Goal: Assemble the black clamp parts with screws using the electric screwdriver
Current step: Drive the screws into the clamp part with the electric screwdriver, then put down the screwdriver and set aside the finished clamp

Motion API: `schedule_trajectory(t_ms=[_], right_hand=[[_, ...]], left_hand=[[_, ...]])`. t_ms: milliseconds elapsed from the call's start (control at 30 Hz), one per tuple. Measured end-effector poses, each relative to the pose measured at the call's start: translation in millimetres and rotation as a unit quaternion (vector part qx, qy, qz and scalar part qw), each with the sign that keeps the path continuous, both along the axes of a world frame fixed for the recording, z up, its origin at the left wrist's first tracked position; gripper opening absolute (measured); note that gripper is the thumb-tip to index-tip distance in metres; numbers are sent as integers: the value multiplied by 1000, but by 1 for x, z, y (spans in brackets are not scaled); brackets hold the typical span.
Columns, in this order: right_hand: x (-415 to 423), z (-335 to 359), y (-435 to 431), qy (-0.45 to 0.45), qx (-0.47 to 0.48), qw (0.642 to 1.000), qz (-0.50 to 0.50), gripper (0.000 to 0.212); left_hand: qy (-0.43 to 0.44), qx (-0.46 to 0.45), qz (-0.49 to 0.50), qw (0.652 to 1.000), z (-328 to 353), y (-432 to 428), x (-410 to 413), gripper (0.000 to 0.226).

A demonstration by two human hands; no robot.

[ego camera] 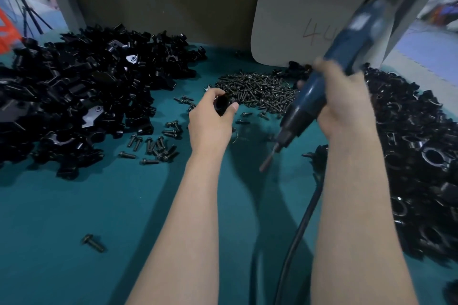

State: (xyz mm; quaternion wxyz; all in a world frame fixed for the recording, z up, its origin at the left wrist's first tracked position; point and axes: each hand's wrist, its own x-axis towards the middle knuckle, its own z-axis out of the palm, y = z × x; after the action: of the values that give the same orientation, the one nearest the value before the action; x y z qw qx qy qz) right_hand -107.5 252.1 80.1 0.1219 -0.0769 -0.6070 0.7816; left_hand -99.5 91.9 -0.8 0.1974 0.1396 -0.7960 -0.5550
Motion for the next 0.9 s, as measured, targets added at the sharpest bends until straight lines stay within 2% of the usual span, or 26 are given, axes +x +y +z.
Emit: schedule_trajectory(t_ms=[67,133,267,367,633,733,900], right_hand=[[-6,-16,4,-62,88,994,29,82],[-11,-31,5,-93,149,984,36,91],[-18,-49,3,-110,321,941,7,70],[-20,-56,2,-148,357,922,8,69],[-19,-55,-8,-221,504,833,55,76],[-20,-59,-8,-247,546,796,87,70],[-18,-66,-12,-278,563,775,71,64]], left_hand=[[30,7,-6,1000,-2,3,0,25],[59,27,-21,998,-2,4,1,24],[90,9,-54,994,-2,8,0,32],[114,14,-71,991,-3,11,1,33],[101,21,-68,992,-3,13,0,31],[97,25,-67,993,-3,14,-1,32],[89,33,-66,993,-5,14,-2,32]])
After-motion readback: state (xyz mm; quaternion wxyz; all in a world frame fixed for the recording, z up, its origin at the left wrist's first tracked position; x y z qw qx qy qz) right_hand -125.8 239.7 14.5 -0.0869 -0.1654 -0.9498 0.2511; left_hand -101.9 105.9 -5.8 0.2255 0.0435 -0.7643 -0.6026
